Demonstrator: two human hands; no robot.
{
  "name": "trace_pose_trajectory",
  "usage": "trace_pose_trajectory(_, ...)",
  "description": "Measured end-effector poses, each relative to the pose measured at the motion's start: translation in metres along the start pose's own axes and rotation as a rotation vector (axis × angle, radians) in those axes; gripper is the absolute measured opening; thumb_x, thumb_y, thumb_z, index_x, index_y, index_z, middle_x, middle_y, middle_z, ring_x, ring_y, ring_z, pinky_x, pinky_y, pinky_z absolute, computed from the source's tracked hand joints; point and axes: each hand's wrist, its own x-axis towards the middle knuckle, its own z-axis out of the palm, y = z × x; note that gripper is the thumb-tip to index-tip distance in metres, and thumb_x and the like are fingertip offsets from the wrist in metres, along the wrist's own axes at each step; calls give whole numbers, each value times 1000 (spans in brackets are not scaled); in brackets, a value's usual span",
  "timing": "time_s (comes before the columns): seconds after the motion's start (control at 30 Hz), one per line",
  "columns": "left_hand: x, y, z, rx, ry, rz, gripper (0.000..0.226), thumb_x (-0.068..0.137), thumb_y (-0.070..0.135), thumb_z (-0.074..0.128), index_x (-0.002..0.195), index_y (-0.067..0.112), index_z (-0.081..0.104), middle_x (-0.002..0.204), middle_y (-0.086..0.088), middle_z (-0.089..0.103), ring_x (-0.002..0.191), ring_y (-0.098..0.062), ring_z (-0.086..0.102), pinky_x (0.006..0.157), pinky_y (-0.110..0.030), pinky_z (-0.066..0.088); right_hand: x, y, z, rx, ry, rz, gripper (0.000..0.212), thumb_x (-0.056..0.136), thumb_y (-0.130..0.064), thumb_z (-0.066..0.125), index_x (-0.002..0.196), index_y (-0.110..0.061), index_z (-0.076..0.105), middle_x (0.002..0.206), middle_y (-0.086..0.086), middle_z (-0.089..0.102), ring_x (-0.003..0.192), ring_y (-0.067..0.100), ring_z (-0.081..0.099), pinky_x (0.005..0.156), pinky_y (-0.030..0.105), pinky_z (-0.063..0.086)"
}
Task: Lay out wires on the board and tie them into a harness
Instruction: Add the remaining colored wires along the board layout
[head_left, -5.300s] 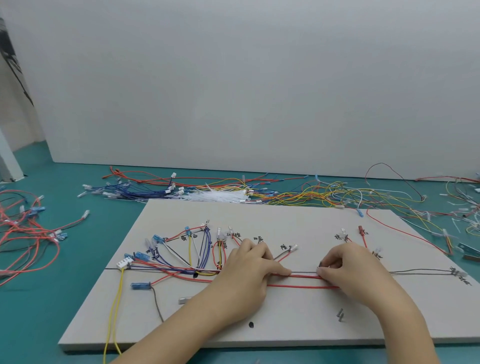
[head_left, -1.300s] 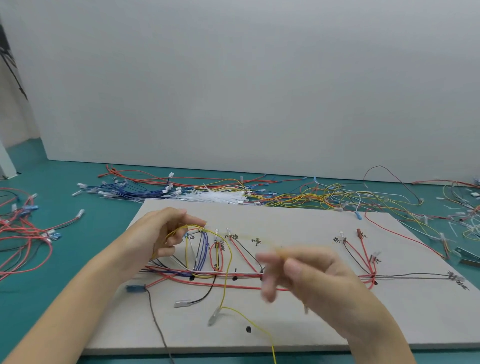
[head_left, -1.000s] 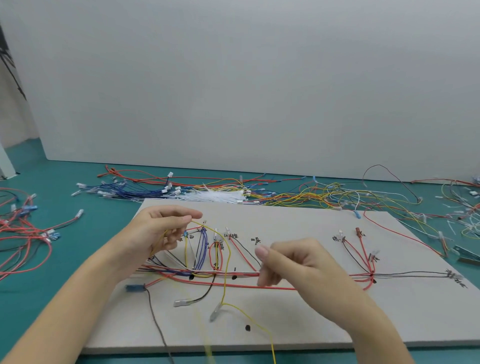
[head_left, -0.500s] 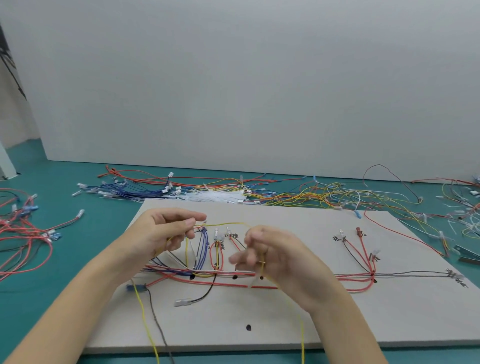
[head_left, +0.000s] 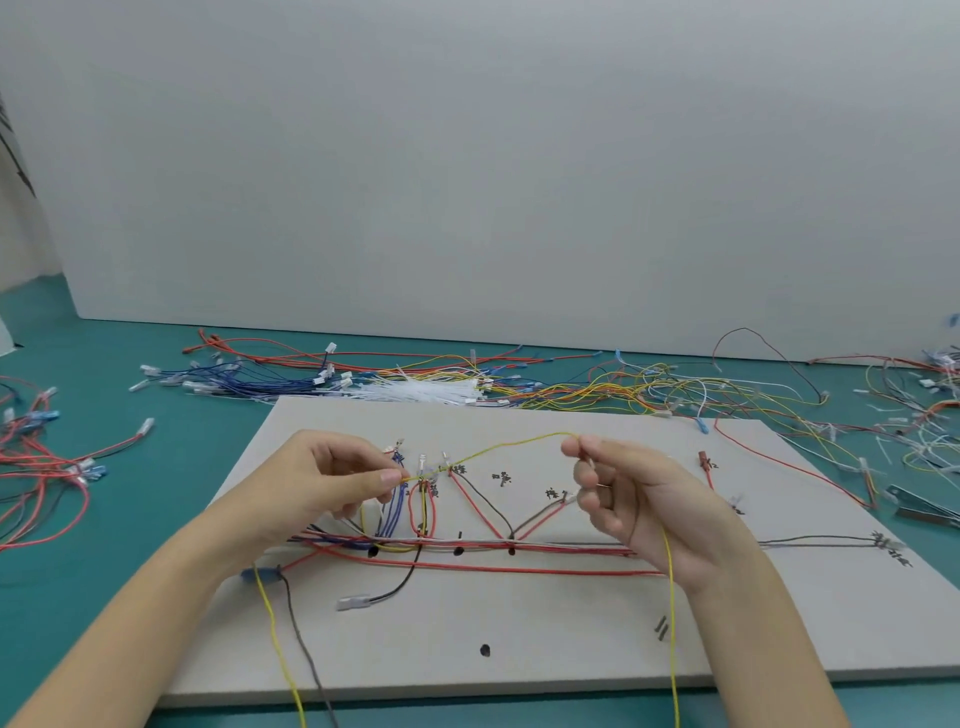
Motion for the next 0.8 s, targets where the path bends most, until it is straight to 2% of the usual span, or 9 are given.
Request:
trace_pose_trajectory(0.13, -1, -4, 5, 88, -65, -24, 16, 66, 29, 76, 75, 17, 79, 65, -3, 69, 56, -9, 54, 51, -17, 43, -8, -3, -11, -414, 126, 27, 19, 88, -22, 63, 81, -10, 76, 61, 6, 57, 42, 14, 49, 34, 18, 31)
trace_pose_trajectory(0.27, -1, -9, 4, 265, -147, -43, 2, 78, 23, 77, 76, 23, 79, 77, -4, 75, 67, -10, 64, 66, -25, 51, -19, -5, -21, -631, 124, 119, 18, 86, -24, 67, 80, -10, 76, 57, 6, 58, 36, 10, 40, 34, 15, 25)
trace_pose_trajectory(0.37, -5, -14, 8, 414, -130, -18, 13, 80, 23, 78, 74, 34, 78, 78, 4, 75, 70, -11, 67, 67, -25, 53, -20, -1, -20, -708, 135, 192, 18, 84, -23, 69, 76, -8, 75, 54, 7, 59, 36, 10, 40, 35, 16, 24)
trace_pose_trajectory(0.43, -6, -16, 13, 484, -59, 36, 14, 77, 26, 80, 74, 39, 76, 75, 10, 72, 66, -7, 63, 62, -21, 51, -19, 2, -18, -751, 162, 225, 18, 86, -21, 68, 76, -8, 73, 54, 6, 60, 37, 11, 42, 35, 17, 24)
trace_pose_trajectory(0.57, -7, -16, 21, 473, 54, 120, 12, 77, 31, 79, 76, 41, 73, 68, 12, 67, 54, -2, 55, 51, -14, 43, -18, 9, -14, -828, 163, 261, 20, 88, -17, 65, 73, -6, 70, 53, 7, 60, 38, 12, 44, 35, 18, 24)
trace_pose_trajectory(0.7, -7, -15, 28, 602, 43, 150, 13, 78, 27, 80, 70, 36, 75, 71, 24, 66, 67, -1, 59, 58, -9, 41, -16, 14, -11, -860, 185, 289, 19, 87, -16, 64, 74, -3, 70, 53, 8, 61, 37, 13, 45, 35, 18, 24)
trace_pose_trajectory(0.8, -7, -14, 31, 643, 38, 140, 10, 75, 29, 81, 68, 32, 74, 73, 26, 65, 72, 2, 58, 61, -10, 42, -15, 16, -11, -867, 210, 283, 19, 85, -17, 64, 69, -6, 69, 53, 9, 62, 37, 14, 46, 36, 17, 25)
